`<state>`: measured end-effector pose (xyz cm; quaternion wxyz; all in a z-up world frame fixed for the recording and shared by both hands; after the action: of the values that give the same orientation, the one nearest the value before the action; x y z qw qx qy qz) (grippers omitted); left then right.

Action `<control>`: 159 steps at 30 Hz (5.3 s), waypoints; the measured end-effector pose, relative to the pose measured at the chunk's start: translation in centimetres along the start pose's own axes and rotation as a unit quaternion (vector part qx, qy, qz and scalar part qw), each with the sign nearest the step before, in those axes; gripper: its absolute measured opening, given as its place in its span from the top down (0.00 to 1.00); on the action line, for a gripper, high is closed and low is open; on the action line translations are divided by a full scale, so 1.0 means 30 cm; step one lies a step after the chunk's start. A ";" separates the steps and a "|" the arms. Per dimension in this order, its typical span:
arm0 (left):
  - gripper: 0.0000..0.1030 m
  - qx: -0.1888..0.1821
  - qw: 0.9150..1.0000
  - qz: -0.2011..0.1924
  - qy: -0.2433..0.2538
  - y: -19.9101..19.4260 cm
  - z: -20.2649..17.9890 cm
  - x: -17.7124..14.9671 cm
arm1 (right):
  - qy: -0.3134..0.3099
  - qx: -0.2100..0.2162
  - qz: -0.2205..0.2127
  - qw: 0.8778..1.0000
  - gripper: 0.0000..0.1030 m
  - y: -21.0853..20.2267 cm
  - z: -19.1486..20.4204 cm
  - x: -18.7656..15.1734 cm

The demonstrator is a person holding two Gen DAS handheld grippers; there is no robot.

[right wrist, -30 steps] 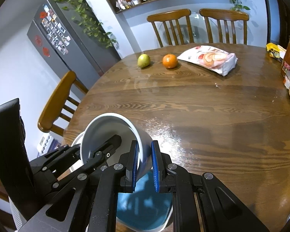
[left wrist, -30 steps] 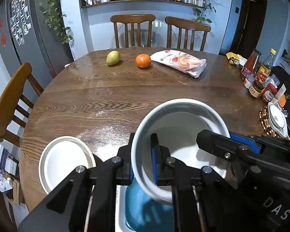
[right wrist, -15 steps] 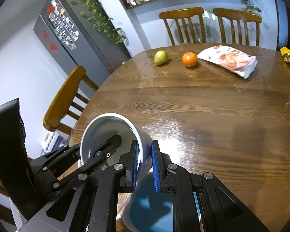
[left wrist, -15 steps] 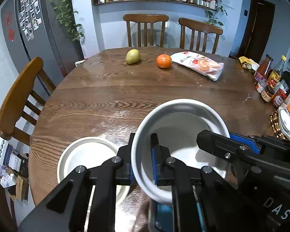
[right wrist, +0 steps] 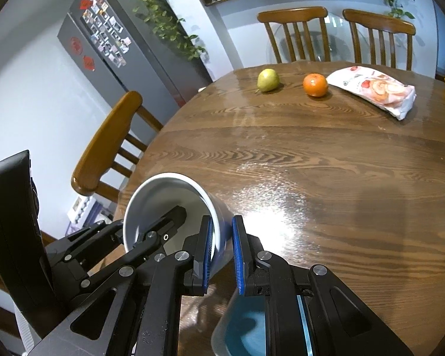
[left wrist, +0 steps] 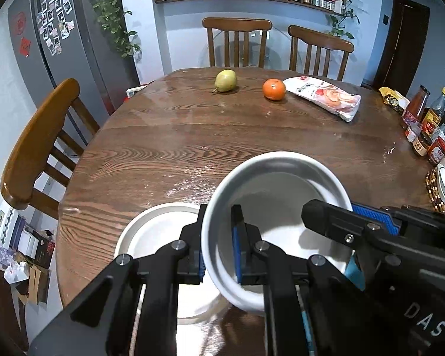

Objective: Organize plates and bowls
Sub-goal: 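Lift the small white bowl and carry it over the nested bowls, then lower the small white bowl into the medium white bowl, then open both grippers to release the small white bowl, then withdraw both grippers up from the nested bowl stack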

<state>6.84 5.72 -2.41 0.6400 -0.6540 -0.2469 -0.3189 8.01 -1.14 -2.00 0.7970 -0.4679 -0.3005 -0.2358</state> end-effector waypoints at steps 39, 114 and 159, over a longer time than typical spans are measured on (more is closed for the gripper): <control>0.89 0.017 0.996 0.080 -0.041 0.137 0.248 -0.141 | -0.007 0.016 0.082 0.996 0.85 0.283 0.153 -0.094; 0.73 0.008 0.995 0.089 -0.032 0.163 0.228 -0.158 | -0.010 -0.020 0.090 0.996 0.85 0.299 0.145 -0.108; 0.07 0.030 0.983 0.083 -0.163 0.011 0.547 -0.178 | 0.031 -0.011 0.068 0.997 0.46 0.138 0.033 -0.105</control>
<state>5.13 22.46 -6.18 0.6347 -0.6959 -0.3024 -0.1464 8.24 1.91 -6.31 0.8150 -0.4883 -0.2403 -0.1989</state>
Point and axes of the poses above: each gripper's, at about its wrist camera, not at the fingertips, and y roughly the way its jaws point, z to its left, x to its top, the point moved 4 cm from there along y, roughly the way its jaws point, and after that the axes turned 7 degrees about -z, right-handed, at the moved point
